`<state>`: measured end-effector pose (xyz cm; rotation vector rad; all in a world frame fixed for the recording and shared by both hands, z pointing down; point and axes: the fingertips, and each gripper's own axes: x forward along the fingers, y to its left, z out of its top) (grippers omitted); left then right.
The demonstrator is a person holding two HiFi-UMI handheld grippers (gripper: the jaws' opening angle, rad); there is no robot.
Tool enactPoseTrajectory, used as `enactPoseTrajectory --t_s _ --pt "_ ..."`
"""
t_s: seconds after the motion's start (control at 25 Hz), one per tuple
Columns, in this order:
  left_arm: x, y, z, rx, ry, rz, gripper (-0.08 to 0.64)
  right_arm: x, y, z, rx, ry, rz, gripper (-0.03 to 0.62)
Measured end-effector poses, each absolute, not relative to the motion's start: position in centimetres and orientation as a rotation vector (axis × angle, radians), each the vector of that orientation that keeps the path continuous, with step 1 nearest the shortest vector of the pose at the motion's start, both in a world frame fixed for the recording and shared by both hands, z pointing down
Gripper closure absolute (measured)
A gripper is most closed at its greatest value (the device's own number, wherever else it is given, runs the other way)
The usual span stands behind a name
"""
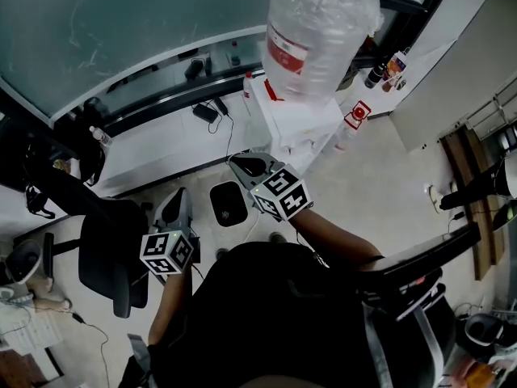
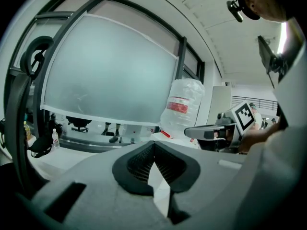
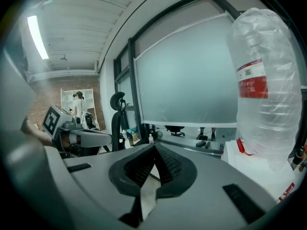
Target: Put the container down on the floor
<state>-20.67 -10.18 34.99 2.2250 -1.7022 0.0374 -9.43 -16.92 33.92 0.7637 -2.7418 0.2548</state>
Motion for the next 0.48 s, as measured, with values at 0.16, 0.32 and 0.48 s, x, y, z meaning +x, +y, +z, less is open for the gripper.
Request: enactPoseTrajectory --t_s 0.16,0.32,0.48 --pt "-20.6 -10.5 34.9 2.231 -1.706 0.042 0.549 -9.6 -16.8 33.7 0.757 -2.75 0.261 0.584" --pt "-20.5 -11.1 34.5 2.237 -1.713 0.029 0.549 -9.5 -17.1 33.0 0.765 -2.765 0.259 0.584" --pt "-20.6 -11.4 34.5 2.236 -1.711 0.025 0.549 -9.5 -17.4 32.8 0.769 -2.775 0.261 0.584"
